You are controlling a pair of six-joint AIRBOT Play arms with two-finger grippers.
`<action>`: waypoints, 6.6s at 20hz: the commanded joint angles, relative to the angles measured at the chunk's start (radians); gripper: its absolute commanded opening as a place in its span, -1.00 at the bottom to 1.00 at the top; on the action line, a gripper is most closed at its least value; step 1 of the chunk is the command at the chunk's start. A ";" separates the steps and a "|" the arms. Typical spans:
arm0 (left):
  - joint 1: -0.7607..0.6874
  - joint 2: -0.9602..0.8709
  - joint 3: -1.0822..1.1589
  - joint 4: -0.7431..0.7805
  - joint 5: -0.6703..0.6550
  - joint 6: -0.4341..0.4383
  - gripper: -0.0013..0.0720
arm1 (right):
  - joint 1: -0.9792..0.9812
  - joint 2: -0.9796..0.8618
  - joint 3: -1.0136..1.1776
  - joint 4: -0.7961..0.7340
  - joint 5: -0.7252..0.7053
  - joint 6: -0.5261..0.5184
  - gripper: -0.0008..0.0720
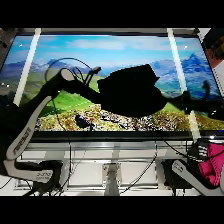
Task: Fold the clothes and pants, and hang the long-sleeved shirts on hangers.
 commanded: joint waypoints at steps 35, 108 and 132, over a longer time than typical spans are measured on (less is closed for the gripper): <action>0.027 -0.244 0.520 -0.050 0.183 0.082 -0.95 | 0.405 -0.480 1.073 -0.494 -0.163 0.214 -0.97; 0.138 0.370 -0.380 -0.192 0.943 -0.173 -0.16 | 0.330 -0.705 0.935 -0.292 -0.065 0.117 -0.97; 0.197 0.448 -0.380 -0.156 0.675 -0.173 -0.16 | 0.562 -0.793 0.389 0.486 -0.715 0.085 0.88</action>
